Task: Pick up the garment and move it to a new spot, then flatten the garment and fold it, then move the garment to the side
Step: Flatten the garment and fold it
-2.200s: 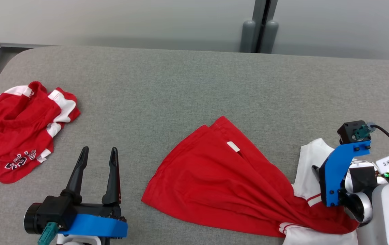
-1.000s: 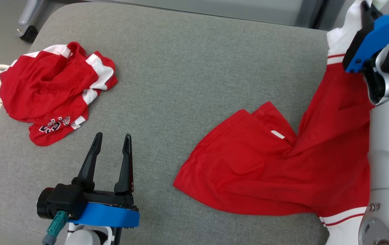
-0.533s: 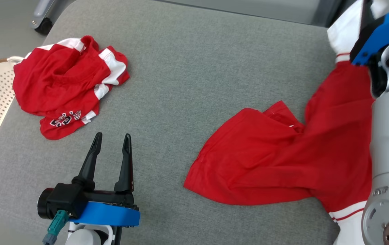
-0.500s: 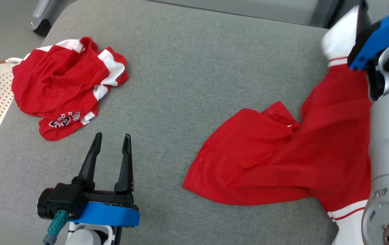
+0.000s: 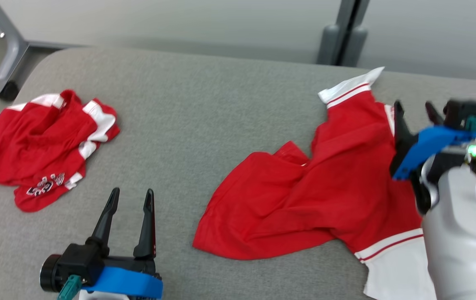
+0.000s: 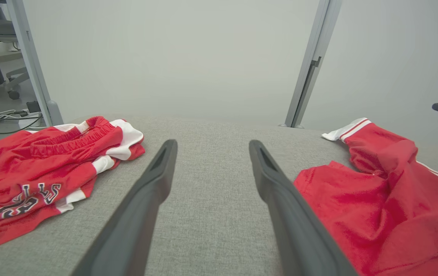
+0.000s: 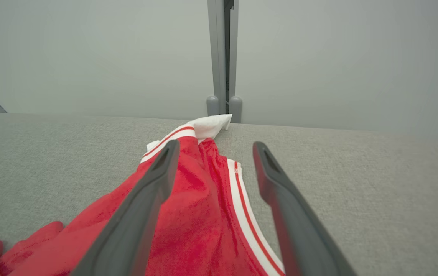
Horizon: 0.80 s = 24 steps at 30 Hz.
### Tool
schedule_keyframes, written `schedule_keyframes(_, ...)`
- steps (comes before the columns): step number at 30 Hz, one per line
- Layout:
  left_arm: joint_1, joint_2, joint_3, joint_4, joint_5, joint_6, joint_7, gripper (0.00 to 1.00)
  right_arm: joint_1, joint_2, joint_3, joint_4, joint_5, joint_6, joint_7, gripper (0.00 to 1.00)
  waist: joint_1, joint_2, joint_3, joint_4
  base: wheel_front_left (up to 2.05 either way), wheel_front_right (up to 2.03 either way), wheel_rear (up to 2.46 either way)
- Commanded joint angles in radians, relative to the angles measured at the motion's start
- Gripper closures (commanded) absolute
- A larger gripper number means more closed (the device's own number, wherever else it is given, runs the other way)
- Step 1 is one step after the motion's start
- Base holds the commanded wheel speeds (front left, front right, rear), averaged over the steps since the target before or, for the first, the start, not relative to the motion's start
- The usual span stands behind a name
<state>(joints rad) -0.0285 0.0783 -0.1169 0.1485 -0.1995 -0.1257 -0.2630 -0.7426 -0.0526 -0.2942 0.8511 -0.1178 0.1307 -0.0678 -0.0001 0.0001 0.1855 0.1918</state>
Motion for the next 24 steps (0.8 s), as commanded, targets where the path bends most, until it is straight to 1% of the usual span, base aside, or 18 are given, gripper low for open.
schedule_keyframes(1,0.014,0.007,0.001,0.004,0.004,-0.005,-0.003,0.00,0.054,-0.001,0.022,-0.032,0.021,0.000,-0.005,0.00,0.0001,-0.0001,-0.045,-0.044,0.00,0.00,0.00)
schedule_keyframes(5,0.040,0.012,0.010,0.007,-0.001,-0.001,-0.003,0.00,0.224,0.000,0.089,-0.197,0.086,0.000,-0.011,0.00,0.0001,-0.0001,-0.078,-0.078,0.00,0.00,0.00)
schedule_keyframes(6,0.040,0.012,0.010,0.007,-0.001,-0.001,-0.003,0.00,0.224,0.000,0.089,-0.197,0.086,0.000,-0.011,0.00,0.0001,-0.0001,-0.078,-0.078,0.00,0.00,0.00)
schedule_keyframes(7,0.047,0.012,0.010,0.009,-0.002,0.000,-0.003,0.00,0.322,0.000,0.112,-0.302,0.105,0.000,-0.010,0.00,0.0001,-0.0001,-0.091,-0.088,0.00,0.00,0.00)
schedule_keyframes(11,0.058,0.014,0.015,0.013,-0.007,0.003,-0.003,0.00,0.509,0.001,0.149,-0.515,0.143,0.000,-0.029,0.00,0.0001,-0.0001,-0.110,-0.107,0.00,0.00,0.00)
schedule_keyframes(12,0.058,0.014,0.015,0.013,-0.007,0.003,-0.003,0.00,0.509,0.001,0.149,-0.515,0.143,0.000,-0.029,0.00,0.0001,-0.0001,-0.110,-0.107,0.00,0.00,0.00)
schedule_keyframes(13,0.063,0.015,0.019,0.014,-0.008,0.004,-0.003,0.00,0.588,0.001,0.167,-0.604,0.162,0.000,-0.050,0.00,0.0001,-0.0001,-0.118,-0.117,0.00,0.00,0.00)
schedule_keyframes(14,0.064,0.016,0.020,0.014,-0.008,0.005,-0.003,0.00,0.620,0.001,0.176,-0.649,0.176,0.000,-0.072,0.00,0.0001,-0.0001,-0.120,-0.120,0.00,0.00,0.00)
schedule_keyframes(16,0.066,0.018,0.023,0.012,-0.006,0.005,-0.003,0.00,0.683,0.001,0.186,-0.715,0.199,0.000,-0.091,0.00,0.0001,-0.0001,-0.127,-0.128,0.00,0.00,0.00)
schedule_keyframes(17,0.066,0.018,0.023,0.012,-0.006,0.005,-0.003,0.00,0.683,0.001,0.186,-0.715,0.199,0.000,-0.091,0.00,0.0001,-0.0001,-0.127,-0.128,0.00,0.00,0.00)
schedule_keyframes(19,0.070,0.020,0.026,0.011,-0.003,0.006,-0.003,0.00,0.729,0.001,0.193,-0.766,0.216,0.000,-0.099,0.00,0.0001,-0.0001,-0.136,-0.133,0.00,0.00,0.00)
schedule_keyframes(24,0.091,0.028,0.033,0.016,0.002,0.009,-0.003,0.00,0.800,0.001,0.172,-0.823,0.261,0.000,-0.074,0.00,0.0001,-0.0001,-0.166,-0.140,0.00,0.00,0.00)
